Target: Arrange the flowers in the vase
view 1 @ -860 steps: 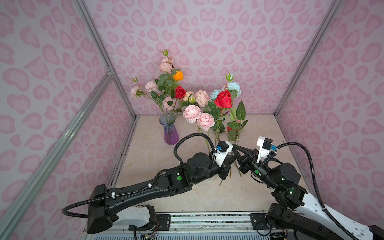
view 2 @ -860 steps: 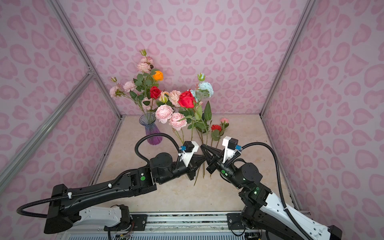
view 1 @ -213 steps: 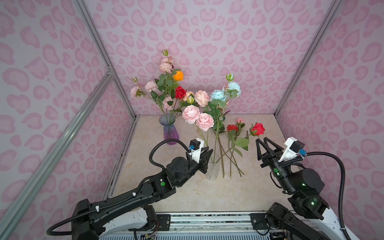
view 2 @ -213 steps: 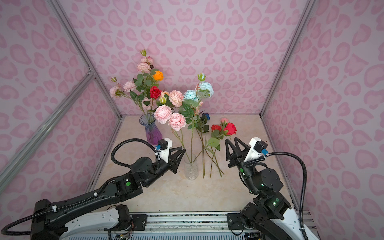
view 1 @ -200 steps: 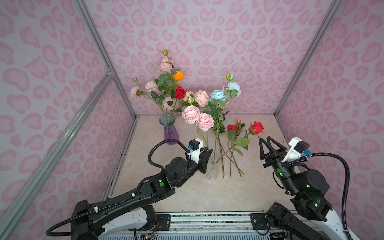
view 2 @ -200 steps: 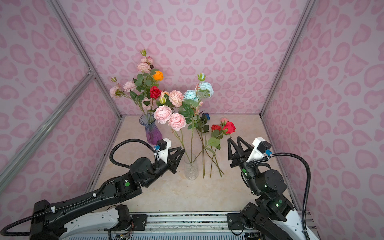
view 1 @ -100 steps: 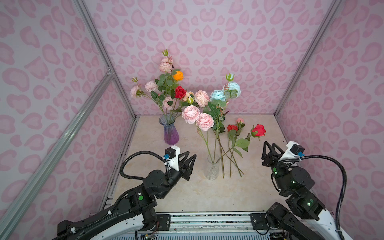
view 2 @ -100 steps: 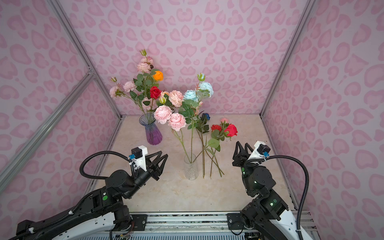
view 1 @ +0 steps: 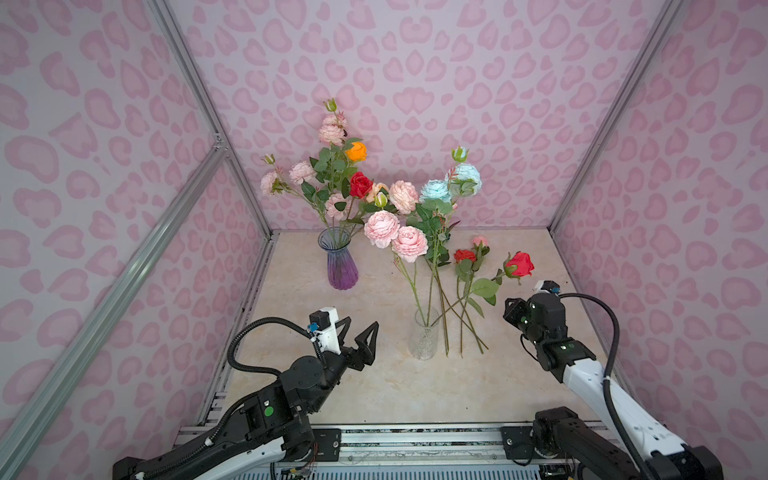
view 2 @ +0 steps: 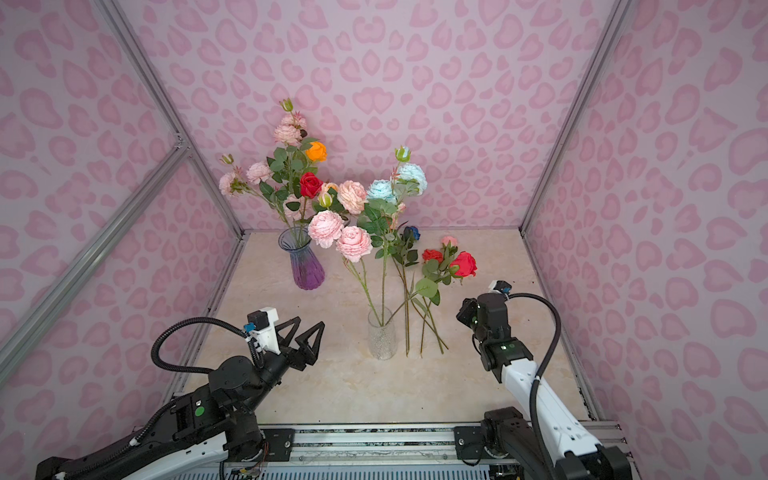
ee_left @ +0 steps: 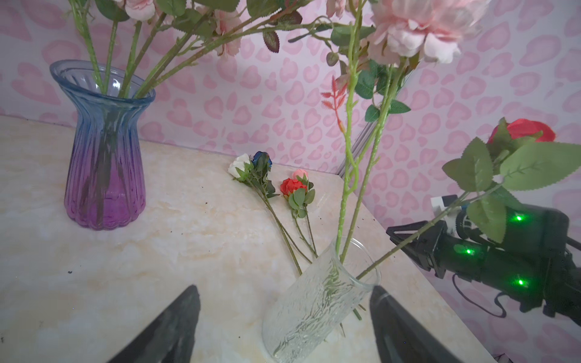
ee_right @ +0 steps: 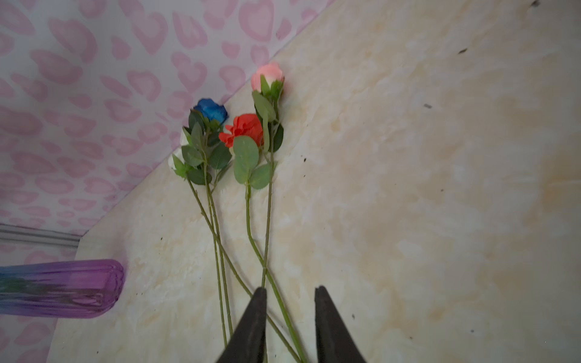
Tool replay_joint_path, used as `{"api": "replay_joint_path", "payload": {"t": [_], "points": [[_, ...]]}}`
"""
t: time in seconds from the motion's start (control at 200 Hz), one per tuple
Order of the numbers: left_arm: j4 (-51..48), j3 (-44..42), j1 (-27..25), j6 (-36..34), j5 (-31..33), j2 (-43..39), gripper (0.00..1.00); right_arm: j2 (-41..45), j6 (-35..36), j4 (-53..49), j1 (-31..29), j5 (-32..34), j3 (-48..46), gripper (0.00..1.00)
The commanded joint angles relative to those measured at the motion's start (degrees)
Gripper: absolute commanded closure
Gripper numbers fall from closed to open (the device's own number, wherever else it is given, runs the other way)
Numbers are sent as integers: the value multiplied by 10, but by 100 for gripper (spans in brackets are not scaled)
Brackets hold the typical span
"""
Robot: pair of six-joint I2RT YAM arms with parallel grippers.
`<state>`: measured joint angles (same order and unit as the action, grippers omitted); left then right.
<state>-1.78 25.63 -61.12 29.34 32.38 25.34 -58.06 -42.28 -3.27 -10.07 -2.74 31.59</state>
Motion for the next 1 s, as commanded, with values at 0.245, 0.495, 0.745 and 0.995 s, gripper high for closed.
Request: {"api": "replay_joint_path", "payload": {"t": [0.245,0.495,0.745,0.995], "points": [[-4,-25,0,82,-7,38,14,-291,23,17,-19,-205,115,74],[1,-45,1,110,-9,41,14,-352,28,39,-41,-209,133,83],[5,-47,1,99,-4,36,13,-388,26,23,-44,-197,151,79],[0,-64,1,99,-2,16,12,-401,22,32,-45,-200,150,79]]}}
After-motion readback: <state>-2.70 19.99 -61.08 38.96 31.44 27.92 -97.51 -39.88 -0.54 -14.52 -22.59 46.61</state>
